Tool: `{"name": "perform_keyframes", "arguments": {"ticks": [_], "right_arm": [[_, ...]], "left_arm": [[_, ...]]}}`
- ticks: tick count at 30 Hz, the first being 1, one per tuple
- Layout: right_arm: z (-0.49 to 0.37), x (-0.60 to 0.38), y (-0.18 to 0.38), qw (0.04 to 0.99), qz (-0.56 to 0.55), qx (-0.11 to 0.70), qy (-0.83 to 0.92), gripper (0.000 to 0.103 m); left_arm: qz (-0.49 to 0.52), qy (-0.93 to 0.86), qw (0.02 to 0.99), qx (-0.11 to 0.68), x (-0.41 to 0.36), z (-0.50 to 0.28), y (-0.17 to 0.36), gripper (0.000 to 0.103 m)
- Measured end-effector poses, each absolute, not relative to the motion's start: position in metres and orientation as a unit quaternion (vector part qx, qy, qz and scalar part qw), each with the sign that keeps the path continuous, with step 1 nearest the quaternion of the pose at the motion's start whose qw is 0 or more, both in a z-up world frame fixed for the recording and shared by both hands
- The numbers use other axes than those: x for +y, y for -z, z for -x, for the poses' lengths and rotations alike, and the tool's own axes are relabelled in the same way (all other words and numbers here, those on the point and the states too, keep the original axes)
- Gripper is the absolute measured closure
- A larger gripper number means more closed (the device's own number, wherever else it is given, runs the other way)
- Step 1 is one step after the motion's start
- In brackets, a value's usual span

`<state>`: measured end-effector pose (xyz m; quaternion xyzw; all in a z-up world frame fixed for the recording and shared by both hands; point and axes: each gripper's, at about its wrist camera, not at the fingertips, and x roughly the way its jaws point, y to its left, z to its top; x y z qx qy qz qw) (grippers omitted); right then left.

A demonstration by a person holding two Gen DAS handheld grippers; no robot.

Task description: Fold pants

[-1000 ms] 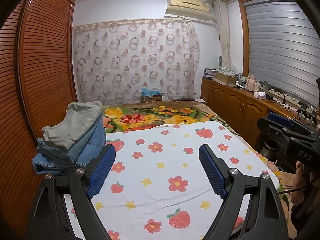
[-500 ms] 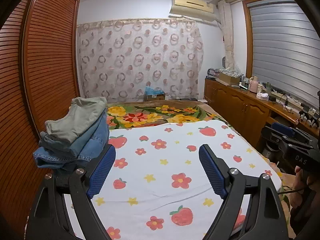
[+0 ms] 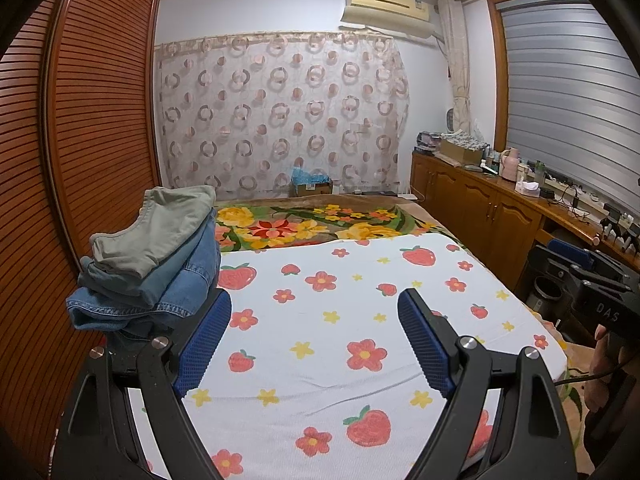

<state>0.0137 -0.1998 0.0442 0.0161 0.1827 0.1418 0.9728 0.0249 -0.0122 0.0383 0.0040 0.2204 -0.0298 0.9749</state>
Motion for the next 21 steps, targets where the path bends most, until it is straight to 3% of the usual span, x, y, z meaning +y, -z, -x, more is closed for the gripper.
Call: {"name": "perform_keyframes", "arguments": {"ticks": [21], "right_arm": [[-0.0112, -0.2026, -0.0421, 0.973, -0.015, 0.180, -0.146, 0.041]], "left_arm": [[-0.003, 0.030, 0.975, 0.220, -0.0117, -0.0249, -0.0381, 0.017]]}}
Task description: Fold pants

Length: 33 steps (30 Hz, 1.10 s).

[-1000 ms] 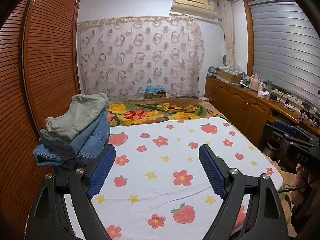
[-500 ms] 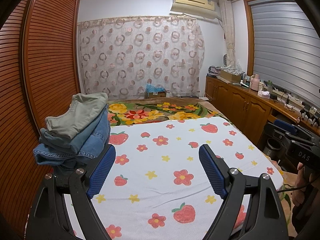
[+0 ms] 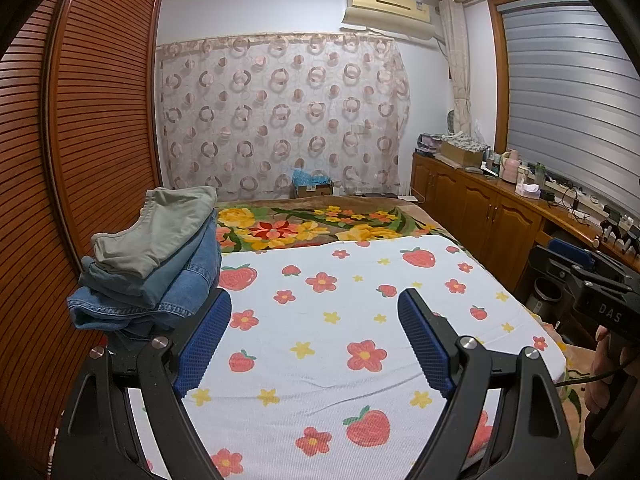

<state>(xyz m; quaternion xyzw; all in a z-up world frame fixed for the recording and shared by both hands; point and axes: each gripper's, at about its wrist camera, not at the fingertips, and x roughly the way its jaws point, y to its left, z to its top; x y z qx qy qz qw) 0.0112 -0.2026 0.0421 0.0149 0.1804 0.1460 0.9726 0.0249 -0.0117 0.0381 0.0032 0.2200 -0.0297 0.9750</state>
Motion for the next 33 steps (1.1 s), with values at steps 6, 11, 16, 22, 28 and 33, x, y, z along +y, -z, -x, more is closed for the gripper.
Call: {"name": "perform_keyframes", "arguments": {"ticks": [6, 11, 16, 22, 28, 33], "right_arm": [[-0.0115, -0.2030, -0.0425, 0.973, -0.015, 0.181, -0.146, 0.041], [-0.0112, -0.2024, -0.0421, 0.973, -0.015, 0.180, -0.146, 0.041], [-0.0117, -0.2028, -0.0425, 0.973, -0.015, 0.180, -0.146, 0.041], [-0.0114, -0.2023, -0.0423, 0.973, -0.014, 0.180, -0.146, 0.041], [-0.0113, -0.2021, -0.0422, 0.973, -0.014, 0.179, -0.146, 0.041], [-0.0110, -0.2016, -0.0418, 0.973, -0.014, 0.179, -0.146, 0.041]], "left_arm": [[-0.004, 0.028, 0.975, 0.220, -0.0113, -0.0249, -0.0385, 0.017], [-0.004, 0.028, 0.975, 0.220, -0.0111, -0.0251, -0.0382, 0.017], [-0.004, 0.028, 0.975, 0.220, -0.0111, -0.0247, -0.0385, 0.017], [-0.004, 0.027, 0.975, 0.219, -0.0101, -0.0247, -0.0389, 0.017], [-0.004, 0.027, 0.975, 0.219, -0.0098, -0.0248, -0.0387, 0.017], [-0.004, 0.027, 0.975, 0.219, -0.0095, -0.0248, -0.0385, 0.017]]}}
